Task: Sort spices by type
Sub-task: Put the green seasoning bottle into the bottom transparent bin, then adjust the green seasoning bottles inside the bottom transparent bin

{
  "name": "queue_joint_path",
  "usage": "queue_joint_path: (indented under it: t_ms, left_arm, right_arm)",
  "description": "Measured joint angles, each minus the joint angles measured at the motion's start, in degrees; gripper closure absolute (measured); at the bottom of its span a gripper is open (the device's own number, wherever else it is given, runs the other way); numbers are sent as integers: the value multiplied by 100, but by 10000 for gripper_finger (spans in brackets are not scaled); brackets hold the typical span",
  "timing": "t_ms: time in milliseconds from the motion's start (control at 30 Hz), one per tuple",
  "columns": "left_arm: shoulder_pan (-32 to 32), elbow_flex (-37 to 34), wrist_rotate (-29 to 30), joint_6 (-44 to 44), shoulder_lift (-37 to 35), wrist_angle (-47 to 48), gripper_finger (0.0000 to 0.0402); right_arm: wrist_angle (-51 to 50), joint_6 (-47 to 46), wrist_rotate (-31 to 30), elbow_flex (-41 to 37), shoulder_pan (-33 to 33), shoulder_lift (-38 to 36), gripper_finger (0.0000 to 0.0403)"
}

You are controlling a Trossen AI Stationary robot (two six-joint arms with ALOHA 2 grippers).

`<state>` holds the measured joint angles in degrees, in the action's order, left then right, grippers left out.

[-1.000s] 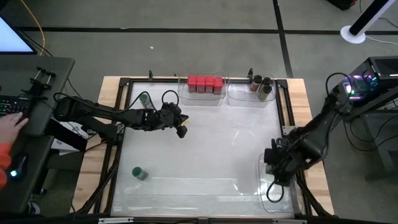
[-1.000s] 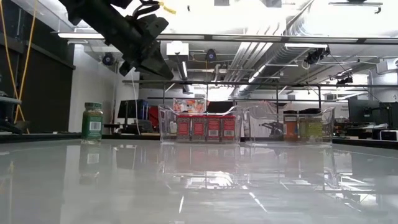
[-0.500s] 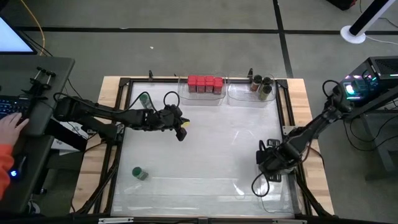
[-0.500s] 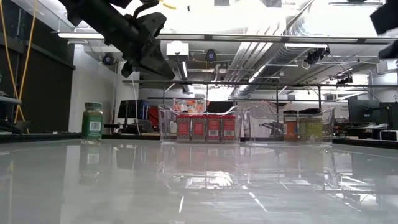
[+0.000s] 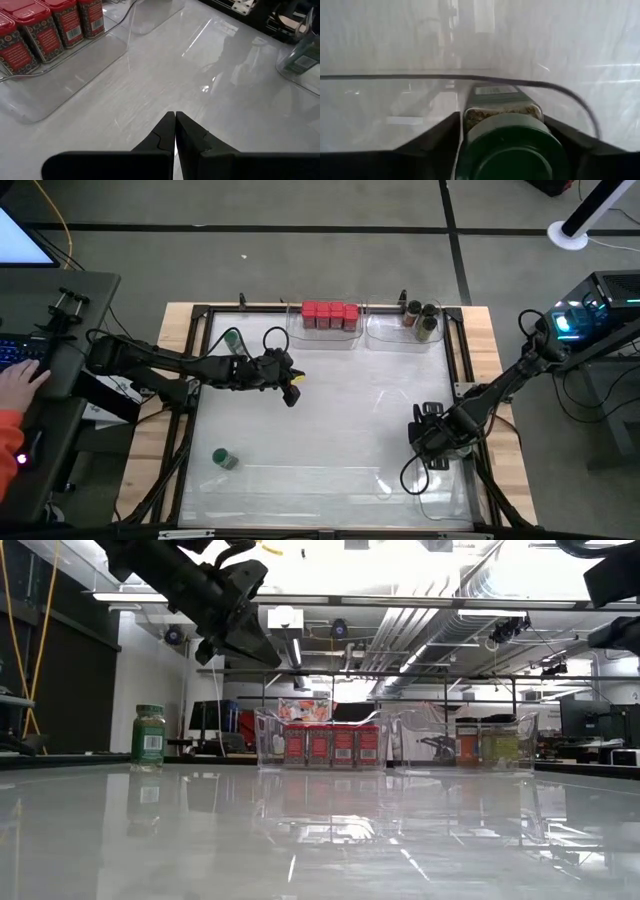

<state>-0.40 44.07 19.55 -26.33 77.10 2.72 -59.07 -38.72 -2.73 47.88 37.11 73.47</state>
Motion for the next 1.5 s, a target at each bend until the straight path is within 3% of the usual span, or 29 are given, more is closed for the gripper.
queue_joint_path:
  t_ms: [100, 200, 567, 700, 800, 867, 1033, 1100, 1233, 1500]
  left_arm:
    - [0, 0, 2, 0, 0, 0, 401]
    - [0, 0, 4, 73, 0, 1, 401]
    - [0, 0, 14, 254, 0, 46, 401]
    - [0, 0, 14, 447, 0, 56, 401]
    - [0, 0, 15, 461, 0, 59, 401]
    - [0, 0, 15, 460, 0, 56, 401]
    - [2, 0, -4, 431, 0, 9, 401]
    - [2, 0, -140, 407, 0, -73, 401]
    - [0, 2, -589, 652, 22, -491, 401]
    - [-4, 7, -804, 456, 297, -1064, 401]
  right_arm:
    - [-22, -28, -3, 4, -1, 0, 111]
    - [-42, -121, 19, 10, -1, 0, 83]
    - [-1889, -198, 141, 1158, 169, -87, 75]
    - [-2414, -789, 355, 1340, 396, -284, 82]
    - [-2698, -1680, 581, 1346, 695, -544, 118]
    - [-2695, -2378, 616, 1346, 953, -721, 162]
    - [-2673, -3737, 772, 1346, 1669, -907, 341]
    - [-2483, -4027, 825, 1290, 1937, -909, 385]
    - [-2160, -4589, 1048, 971, 2304, -890, 382]
    - [-1777, -4988, 1189, 343, 2572, -892, 400]
